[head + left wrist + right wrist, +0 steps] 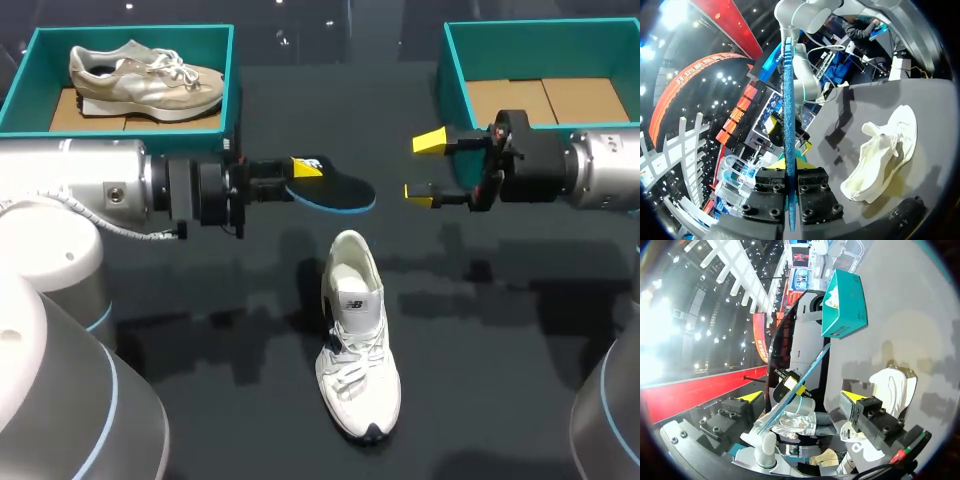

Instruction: Take the shoe out of the shoebox, open the shoe tongue, remove and reinsert the insole, then place the shoe into the shoebox

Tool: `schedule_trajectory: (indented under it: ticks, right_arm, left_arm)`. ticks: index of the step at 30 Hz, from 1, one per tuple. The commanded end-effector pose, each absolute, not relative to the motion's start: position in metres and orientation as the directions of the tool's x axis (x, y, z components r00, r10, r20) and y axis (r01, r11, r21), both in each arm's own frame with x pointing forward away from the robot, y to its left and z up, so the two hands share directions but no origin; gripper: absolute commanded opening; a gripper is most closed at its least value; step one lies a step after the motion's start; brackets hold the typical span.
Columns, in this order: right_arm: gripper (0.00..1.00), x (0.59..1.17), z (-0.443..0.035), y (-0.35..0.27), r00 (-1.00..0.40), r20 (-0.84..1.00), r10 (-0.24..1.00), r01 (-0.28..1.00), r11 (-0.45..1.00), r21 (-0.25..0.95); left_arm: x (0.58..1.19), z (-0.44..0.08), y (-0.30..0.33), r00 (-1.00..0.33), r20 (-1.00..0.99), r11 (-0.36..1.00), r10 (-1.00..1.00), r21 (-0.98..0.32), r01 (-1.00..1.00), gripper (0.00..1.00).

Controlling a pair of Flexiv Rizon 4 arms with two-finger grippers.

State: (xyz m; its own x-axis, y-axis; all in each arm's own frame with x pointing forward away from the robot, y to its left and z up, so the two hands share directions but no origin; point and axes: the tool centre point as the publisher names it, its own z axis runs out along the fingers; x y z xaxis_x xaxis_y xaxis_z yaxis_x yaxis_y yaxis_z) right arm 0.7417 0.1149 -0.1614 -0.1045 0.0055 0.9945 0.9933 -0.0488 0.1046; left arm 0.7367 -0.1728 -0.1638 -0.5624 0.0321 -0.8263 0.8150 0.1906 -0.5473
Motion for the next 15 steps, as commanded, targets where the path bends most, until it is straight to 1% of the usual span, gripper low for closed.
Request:
schedule_trajectory:
  ticks: [1,5,8,12,15]
  right_arm:
    - [1.00,0.740,-0.161,0.115,-0.103,0.995,0.009,0.993,-0.050,0.104]
    - [1.00,0.740,-0.161,0.115,-0.103,0.995,0.009,0.993,-0.050,0.104]
    - [1.00,0.740,-0.161,0.115,-0.103,0.995,0.009,0.993,-0.050,0.104]
    - [1.00,0.740,-0.161,0.115,-0.103,0.995,0.009,0.993,-0.050,0.104]
    - [1.00,0.740,-0.161,0.115,-0.103,0.995,0.009,0.993,-0.050,0.104]
  left_arm:
    - [0.738,-0.155,-0.180,-0.729,-0.678,0.209,0.090,-0.703,0.680,0.00]
    - [0.742,-0.143,-0.181,-0.891,-0.448,0.184,0.073,-0.872,0.453,0.00]
    - [0.743,-0.138,-0.184,-0.966,-0.245,0.148,0.080,-0.956,0.255,0.00]
    - [0.743,-0.134,-0.189,-0.998,-0.022,0.102,0.060,-0.994,0.028,0.00]
    - [0.742,-0.134,-0.192,-0.977,0.206,0.066,0.063,-0.977,-0.201,0.00]
